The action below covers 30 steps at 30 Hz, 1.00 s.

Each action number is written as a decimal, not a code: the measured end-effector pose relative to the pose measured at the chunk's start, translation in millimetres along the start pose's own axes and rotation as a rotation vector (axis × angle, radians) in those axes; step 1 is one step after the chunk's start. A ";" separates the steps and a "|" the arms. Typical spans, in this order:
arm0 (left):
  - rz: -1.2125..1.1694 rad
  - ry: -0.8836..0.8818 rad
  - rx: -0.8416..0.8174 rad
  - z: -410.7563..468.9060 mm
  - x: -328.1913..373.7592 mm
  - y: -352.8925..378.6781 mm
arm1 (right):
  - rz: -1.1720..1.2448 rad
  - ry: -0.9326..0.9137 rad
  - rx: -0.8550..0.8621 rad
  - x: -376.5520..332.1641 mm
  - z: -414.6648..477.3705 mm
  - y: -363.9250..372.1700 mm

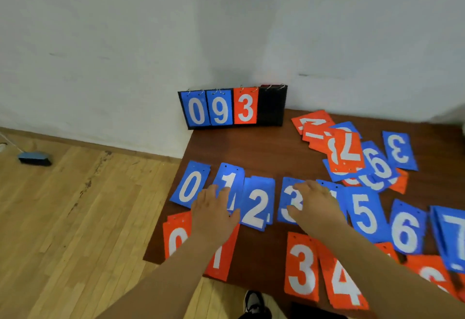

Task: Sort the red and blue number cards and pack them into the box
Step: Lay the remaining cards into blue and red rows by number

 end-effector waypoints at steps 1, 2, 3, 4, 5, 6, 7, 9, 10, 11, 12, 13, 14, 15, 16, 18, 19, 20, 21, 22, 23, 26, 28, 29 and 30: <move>0.008 0.040 -0.002 10.6 16.3 -1.9 | -0.008 0.039 0.027 16.9 0.7 -9.7; 0.015 0.069 -0.003 21.7 31.9 -3.9 | -0.012 0.077 0.056 34.3 1.3 -19.2; 0.021 0.091 -0.005 33.3 49.4 -6.1 | -0.005 0.125 0.078 54.2 2.3 -29.0; 0.027 0.108 -0.012 45.3 66.9 -7.5 | 0.009 0.171 0.096 74.8 3.2 -39.6; 0.029 0.117 -0.019 56.5 84.0 -9.2 | 0.025 0.212 0.106 94.8 4.4 -49.9; 0.025 0.126 -0.026 68.1 101.2 -10.9 | 0.042 0.252 0.113 115.4 6.5 -60.5; 0.017 0.137 -0.028 79.8 118.0 -12.8 | 0.060 0.295 0.120 134.4 8.6 -71.7; -0.002 0.155 -0.032 102.6 148.8 -17.1 | 0.093 0.377 0.140 168.5 14.8 -91.9; -0.007 0.160 -0.038 114.3 163.3 -18.2 | 0.105 0.409 0.147 183.4 19.3 -100.6; -0.012 0.161 -0.047 126.4 177.0 -18.1 | 0.112 0.430 0.149 196.7 25.1 -108.2; -0.015 0.160 -0.058 138.1 189.7 -17.6 | 0.120 0.444 0.146 208.9 32.2 -114.3; -0.016 0.157 -0.067 149.1 201.3 -17.0 | 0.133 0.456 0.142 220.1 40.0 -119.2; -0.014 0.151 -0.072 160.2 211.8 -16.1 | 0.156 0.469 0.137 230.2 48.8 -122.9; -0.013 0.145 -0.073 171.4 221.0 -15.0 | 0.183 0.481 0.130 239.1 57.9 -125.5; -0.012 0.141 -0.073 183.0 228.9 -13.7 | 0.210 0.492 0.121 247.2 67.4 -126.8; -0.010 0.134 -0.079 208.9 242.5 -10.1 | 0.240 0.513 0.095 262.4 88.6 -127.3; -0.014 0.124 -0.086 223.4 247.6 -8.2 | 0.245 0.525 0.075 269.2 100.1 -126.7; -0.017 0.114 -0.096 238.3 252.2 -5.3 | 0.251 0.541 0.054 275.4 110.9 -125.2; -0.016 0.108 -0.101 253.4 256.8 -2.8 | 0.257 0.552 0.043 280.7 121.6 -123.9; -0.007 0.102 -0.105 268.7 261.3 0.6 | 0.265 0.561 0.034 286.1 132.3 -121.8; 0.008 0.096 -0.114 283.5 265.6 4.5 | 0.267 0.570 0.024 291.0 142.4 -118.8; 0.037 0.083 -0.140 324.5 276.9 19.5 | 0.252 0.607 -0.026 304.5 172.0 -106.5; 0.034 0.067 -0.158 343.8 279.4 30.9 | 0.217 0.645 -0.048 311.1 185.6 -96.6; 0.036 0.062 -0.165 350.0 278.9 36.4 | 0.193 0.660 -0.045 313.8 189.7 -91.9; 0.049 0.063 -0.173 353.5 278.1 42.2 | 0.183 0.676 -0.037 315.9 192.0 -88.4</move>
Point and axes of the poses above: each hand's wrist, its own z-axis towards the middle knuckle, its own y-axis out of the palm, x = y × z, the point moved 2 cm from there along z, towards the middle knuckle, and after that the axes turned 1 degree about y, right-handed, at the moved point
